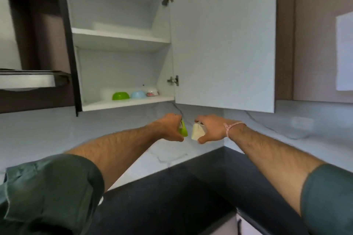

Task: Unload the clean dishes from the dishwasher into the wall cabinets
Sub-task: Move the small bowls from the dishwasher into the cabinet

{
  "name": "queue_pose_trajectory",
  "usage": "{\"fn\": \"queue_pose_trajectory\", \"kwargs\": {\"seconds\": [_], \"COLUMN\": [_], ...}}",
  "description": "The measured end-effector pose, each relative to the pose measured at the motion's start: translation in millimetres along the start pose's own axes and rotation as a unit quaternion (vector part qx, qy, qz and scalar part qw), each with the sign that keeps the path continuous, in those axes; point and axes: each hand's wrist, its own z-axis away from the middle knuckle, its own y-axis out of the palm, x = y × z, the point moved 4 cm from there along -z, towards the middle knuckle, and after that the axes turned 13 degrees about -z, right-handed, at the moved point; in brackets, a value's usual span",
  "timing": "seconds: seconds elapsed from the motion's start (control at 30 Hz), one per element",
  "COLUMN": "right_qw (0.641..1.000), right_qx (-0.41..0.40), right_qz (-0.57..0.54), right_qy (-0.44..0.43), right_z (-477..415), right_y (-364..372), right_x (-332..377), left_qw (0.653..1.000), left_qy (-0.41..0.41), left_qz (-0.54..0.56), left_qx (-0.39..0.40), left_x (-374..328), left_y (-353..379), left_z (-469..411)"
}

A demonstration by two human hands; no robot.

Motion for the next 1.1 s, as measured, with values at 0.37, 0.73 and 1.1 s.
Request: {"fn": "queue_pose_trajectory", "kwargs": {"seconds": [0.37,0.73,1.1], "right_qw": [0.995,0.992,0.992], "right_qx": [-0.033,-0.042,0.089], "right_qz": [0.022,0.052,-0.093], "right_qy": [-0.093,-0.110,0.003], "right_z": [-193,-351,-493], "right_y": [-37,-18,3], "right_x": [3,-13,-19], "left_qw": [0.987,0.977,0.975], "left_qy": [-0.154,-0.208,-0.187], "left_qz": [-0.008,0.035,0.107], "left_qx": [-0.043,-0.036,0.047], "left_x": [138,243,308], "left_y": [-16,27,77], "left_z": [-85,-196,-291]}}
